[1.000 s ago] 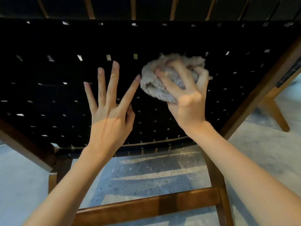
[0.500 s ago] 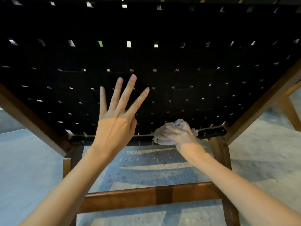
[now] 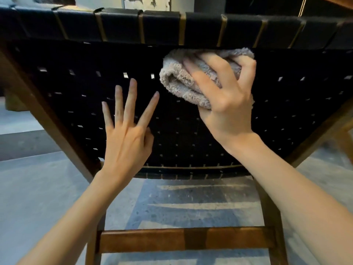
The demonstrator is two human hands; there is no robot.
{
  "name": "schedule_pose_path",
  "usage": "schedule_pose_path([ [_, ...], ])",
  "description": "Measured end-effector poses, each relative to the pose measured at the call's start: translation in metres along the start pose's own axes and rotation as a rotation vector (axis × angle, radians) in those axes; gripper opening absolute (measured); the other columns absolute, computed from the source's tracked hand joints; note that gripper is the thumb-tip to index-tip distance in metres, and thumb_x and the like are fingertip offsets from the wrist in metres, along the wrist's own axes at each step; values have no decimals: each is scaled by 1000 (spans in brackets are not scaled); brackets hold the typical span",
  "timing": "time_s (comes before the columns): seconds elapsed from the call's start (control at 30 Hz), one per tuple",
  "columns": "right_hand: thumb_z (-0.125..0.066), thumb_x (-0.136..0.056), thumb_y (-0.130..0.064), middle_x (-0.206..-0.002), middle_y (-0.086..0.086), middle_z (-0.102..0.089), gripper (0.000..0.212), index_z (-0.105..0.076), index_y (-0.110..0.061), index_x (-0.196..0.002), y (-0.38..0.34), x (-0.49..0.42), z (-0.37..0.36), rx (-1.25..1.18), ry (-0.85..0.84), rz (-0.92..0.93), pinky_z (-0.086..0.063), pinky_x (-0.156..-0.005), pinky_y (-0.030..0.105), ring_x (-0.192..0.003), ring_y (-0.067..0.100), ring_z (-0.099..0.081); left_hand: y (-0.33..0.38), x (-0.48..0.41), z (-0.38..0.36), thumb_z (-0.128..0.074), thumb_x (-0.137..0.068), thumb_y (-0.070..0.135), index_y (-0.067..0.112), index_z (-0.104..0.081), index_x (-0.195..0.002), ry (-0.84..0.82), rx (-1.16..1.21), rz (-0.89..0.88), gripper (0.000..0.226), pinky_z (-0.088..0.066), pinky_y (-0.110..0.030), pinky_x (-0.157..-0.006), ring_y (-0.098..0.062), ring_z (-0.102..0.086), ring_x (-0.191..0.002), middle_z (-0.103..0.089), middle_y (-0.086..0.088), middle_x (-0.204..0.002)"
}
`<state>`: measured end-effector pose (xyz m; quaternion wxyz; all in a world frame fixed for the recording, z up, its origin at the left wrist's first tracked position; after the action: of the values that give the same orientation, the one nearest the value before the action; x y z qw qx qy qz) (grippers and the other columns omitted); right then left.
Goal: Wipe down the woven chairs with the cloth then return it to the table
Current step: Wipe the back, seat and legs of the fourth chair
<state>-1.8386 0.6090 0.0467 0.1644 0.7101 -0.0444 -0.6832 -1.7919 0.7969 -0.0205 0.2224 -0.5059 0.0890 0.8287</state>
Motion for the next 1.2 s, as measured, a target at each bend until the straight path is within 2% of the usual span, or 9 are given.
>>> schedule_pose_path([
  [0.27, -51, -93, -3, -126, 0, -37, 38, -65, -20, -123, -10, 31, -42, 78, 58, -48, -43, -81, 35, -98, 31, -36, -16, 1, 1, -59, -84, 8, 26, -14, -152, -30, -20, -30, 83, -5, -61, -114, -36, 6, -145, 2, -14, -159],
  [0.37, -44, -96, -15, -137, -17, -29, 40, -57, -33, -131, -23, 88, -56, -10, -338, -1, -34, -96, 21, -111, 22, -32, -19, 10, 1, -60, -84, 9, 26, -12, -152, -71, -23, -25, 85, -7, -61, -114, -35, 6, -146, 2, -13, -159],
  [0.43, -52, -94, -44, -119, -50, -18, 25, -53, -57, -116, -31, 122, -62, -110, -594, -85, -28, -99, 1, -110, -17, -31, -21, 17, 0, -60, -85, 10, 25, -12, -152, -109, -29, -40, 84, -8, -61, -114, -34, 5, -146, 3, -12, -159],
  [0.57, -62, -86, -53, -122, -13, -31, 9, -55, -57, -90, -52, 164, -68, -273, -866, -306, -34, -83, 10, -107, 0, -40, -25, 26, 1, -59, -86, 13, 27, -8, -152, -203, -39, -41, 85, -9, -60, -114, -31, 4, -146, 7, -7, -160],
  [0.7, -60, -93, -34, -119, -7, -26, 20, -58, -34, -114, -64, 171, -69, -293, -921, -298, -32, -93, 16, -122, 16, -36, -32, 29, 7, -57, -86, 12, 27, -6, -152, -262, -16, -49, 85, -10, -57, -115, -29, 3, -146, 8, -4, -160],
  [0.83, -49, -89, 3, -148, 3, -32, 59, -45, -26, -141, -63, 160, -44, -449, -1166, -79, -22, -112, 25, -137, 22, -24, -42, 42, 17, -55, -88, 11, 29, -7, -152, -284, 54, 18, 82, -12, -53, -116, -27, -1, -146, 0, -4, -160],
  [0.97, -68, -66, 20, -126, 11, -58, 71, -61, -14, -128, -73, 101, -21, -452, -772, -83, -53, -82, 46, -113, 33, -43, -60, 58, 30, -59, -87, 9, 27, -15, -152, -174, 51, 113, 81, -10, -51, -117, -25, 0, -147, -5, -5, -160],
  [1.1, -67, -70, 19, -117, 13, -64, 57, -67, -9, -120, -74, 21, -23, -304, -217, 61, -48, -79, 40, -105, 30, -40, -84, 64, 43, -57, -89, 13, 25, -20, -151, 16, -39, 215, 73, -6, -58, -115, -32, 8, -145, -1, -13, -158],
  [1.2, -63, -76, 16, -117, 11, -65, 52, -68, -12, -120, -78, -16, -35, -209, -95, 61, -42, -82, 36, -105, 27, -39, -99, 56, 49, -50, -94, 21, 26, -12, -152, 41, -34, 290, 70, -6, -60, -115, -32, 12, -145, 5, -15, -158],
])
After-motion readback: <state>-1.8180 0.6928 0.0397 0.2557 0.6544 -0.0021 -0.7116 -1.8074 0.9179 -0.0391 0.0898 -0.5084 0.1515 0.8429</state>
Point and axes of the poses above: each hand's wrist, its own x-axis away from the middle knuckle, its own z-axis out of the back of the hand, y = z × x, the point moved 1 cm from there along -x, towards the middle knuckle
